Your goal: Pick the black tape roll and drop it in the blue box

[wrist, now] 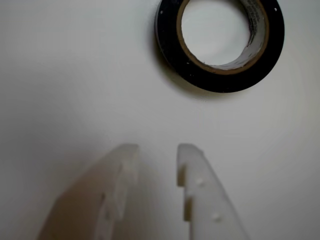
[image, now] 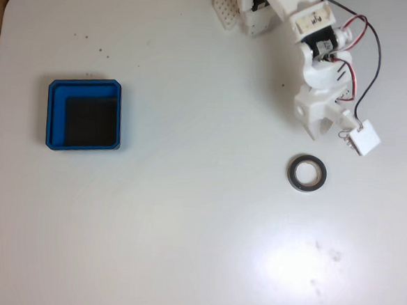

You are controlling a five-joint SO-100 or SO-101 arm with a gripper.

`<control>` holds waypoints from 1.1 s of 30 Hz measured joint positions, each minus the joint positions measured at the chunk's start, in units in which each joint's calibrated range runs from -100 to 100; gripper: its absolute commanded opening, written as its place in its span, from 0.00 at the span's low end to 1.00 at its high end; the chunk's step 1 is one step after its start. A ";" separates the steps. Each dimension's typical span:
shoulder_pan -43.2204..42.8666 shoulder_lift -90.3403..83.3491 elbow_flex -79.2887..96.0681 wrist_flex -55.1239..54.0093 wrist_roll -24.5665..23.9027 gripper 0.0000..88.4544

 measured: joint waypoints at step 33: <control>4.95 38.95 -38.30 7.72 5.26 0.29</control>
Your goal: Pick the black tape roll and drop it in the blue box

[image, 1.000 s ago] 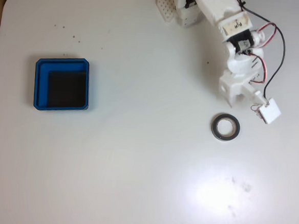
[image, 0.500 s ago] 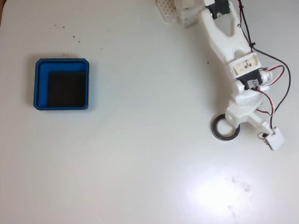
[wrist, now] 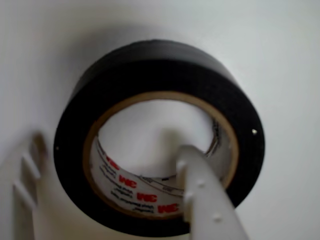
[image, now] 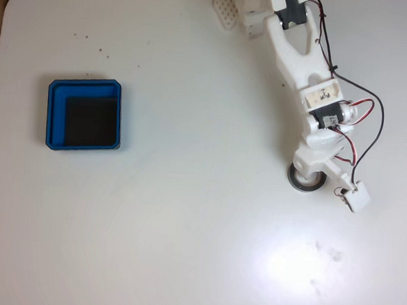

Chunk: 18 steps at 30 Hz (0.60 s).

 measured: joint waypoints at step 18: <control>0.00 2.37 0.00 0.00 0.00 0.07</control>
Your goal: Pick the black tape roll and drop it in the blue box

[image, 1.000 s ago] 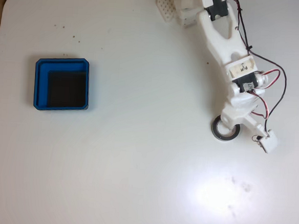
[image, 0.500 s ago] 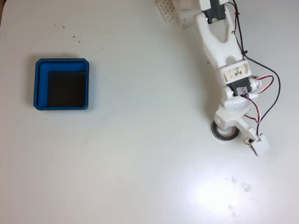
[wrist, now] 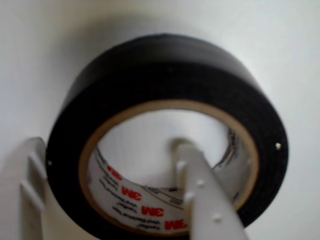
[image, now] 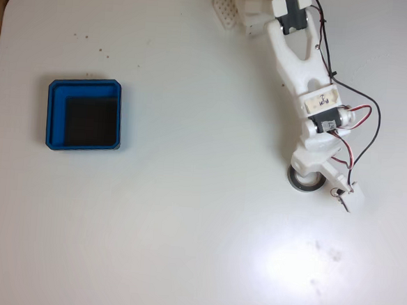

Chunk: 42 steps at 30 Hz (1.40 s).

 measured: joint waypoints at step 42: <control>73.33 -41.07 23.59 0.49 -0.17 0.01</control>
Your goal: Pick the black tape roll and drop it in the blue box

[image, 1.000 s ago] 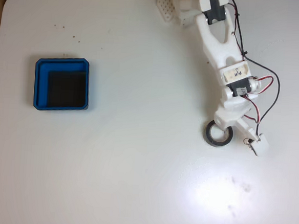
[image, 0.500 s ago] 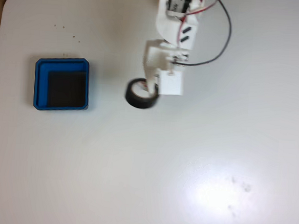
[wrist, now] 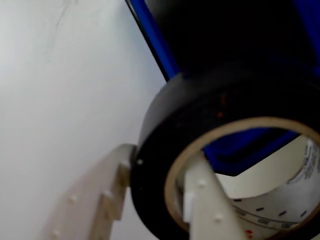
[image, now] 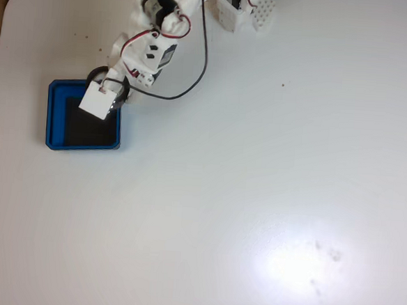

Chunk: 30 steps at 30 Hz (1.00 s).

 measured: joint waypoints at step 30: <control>6.33 16.51 -14.44 -0.25 0.33 0.19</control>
